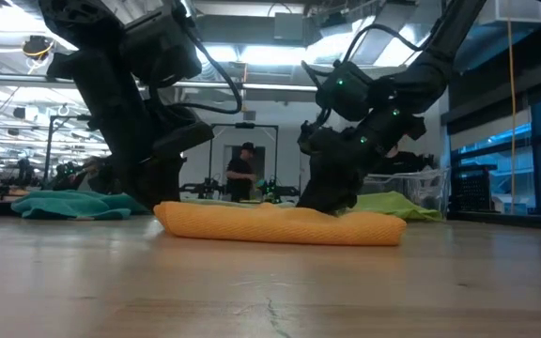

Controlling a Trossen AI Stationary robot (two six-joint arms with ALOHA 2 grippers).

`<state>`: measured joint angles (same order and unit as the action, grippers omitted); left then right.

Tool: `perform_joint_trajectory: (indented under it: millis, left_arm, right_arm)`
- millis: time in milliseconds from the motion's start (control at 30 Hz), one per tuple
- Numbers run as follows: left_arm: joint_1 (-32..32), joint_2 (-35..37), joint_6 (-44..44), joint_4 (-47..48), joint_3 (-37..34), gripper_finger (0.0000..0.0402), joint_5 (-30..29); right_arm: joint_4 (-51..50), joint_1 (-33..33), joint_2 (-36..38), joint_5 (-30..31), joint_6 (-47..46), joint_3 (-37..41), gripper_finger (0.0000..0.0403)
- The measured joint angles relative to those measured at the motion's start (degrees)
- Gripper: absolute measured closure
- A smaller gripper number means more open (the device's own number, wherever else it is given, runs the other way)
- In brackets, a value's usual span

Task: Fold microfiber towels
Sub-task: Fold the orange microfiber towel on top of the light green microfiber towel

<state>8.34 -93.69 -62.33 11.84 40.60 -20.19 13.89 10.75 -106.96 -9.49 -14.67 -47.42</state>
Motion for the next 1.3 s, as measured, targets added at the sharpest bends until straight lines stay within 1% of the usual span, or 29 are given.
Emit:
perform_joint_trajectory:
  millis: [100, 233, 267, 400, 467, 567, 733, 867, 1000, 1167, 1300]
  left_arm:
    - [0.0, 0.0, 0.0, -0.1, 0.0, 0.0401, -0.5]
    - [0.0, 0.0, 0.4, -0.7, -0.1, 0.0401, -1.3]
    - [0.1, 0.0, 1.1, -1.2, -0.1, 0.0401, -1.6]
    - [1.1, -0.2, 3.6, -3.0, 0.9, 0.0401, -3.1]
    - [1.9, -0.2, 4.4, -3.2, 1.9, 0.0401, -4.1]
    - [3.1, -0.2, 4.6, -3.1, 3.2, 0.0401, -5.7]
    - [4.5, -0.1, 6.5, -2.7, 5.8, 0.0401, -7.2]
    - [4.9, -0.1, 8.2, 1.4, 8.8, 0.0401, -9.5]
    - [4.7, 0.0, 8.9, 7.8, 12.4, 0.0401, -11.4]
    - [4.7, 0.0, 9.2, 14.2, 16.9, 0.0401, -14.9]
    - [4.8, 0.0, 11.8, 17.6, 20.8, 0.0401, -16.9]
  right_arm:
    - [-0.1, -0.5, 0.0, 0.7, 0.2, 0.0, 0.0307]
    - [0.0, -1.3, 0.0, 0.8, 2.3, 0.0, 0.0382]
    - [0.0, -1.7, 0.0, 0.9, 3.1, 0.0, 0.0391]
    - [0.7, -3.2, 0.1, 1.1, 4.4, 0.0, 0.0397]
    - [0.8, -4.0, 1.0, 2.9, 4.6, 0.0, 0.0398]
    - [0.3, -5.0, 3.6, 5.4, 6.0, 0.0, 0.0399]
    - [-2.2, -6.2, 10.0, 6.3, 7.7, 0.0, 0.0401]
    - [-7.1, -7.3, 15.7, 9.5, 9.2, 0.0, 0.0401]
    - [-10.8, -8.0, 20.7, 10.6, 9.4, 0.0, 0.0401]
    - [-13.0, -9.0, 24.3, 10.7, 10.9, 0.0, 0.0402]
    - [-13.2, -9.1, 26.1, 10.7, 12.4, 0.0, 0.0402]
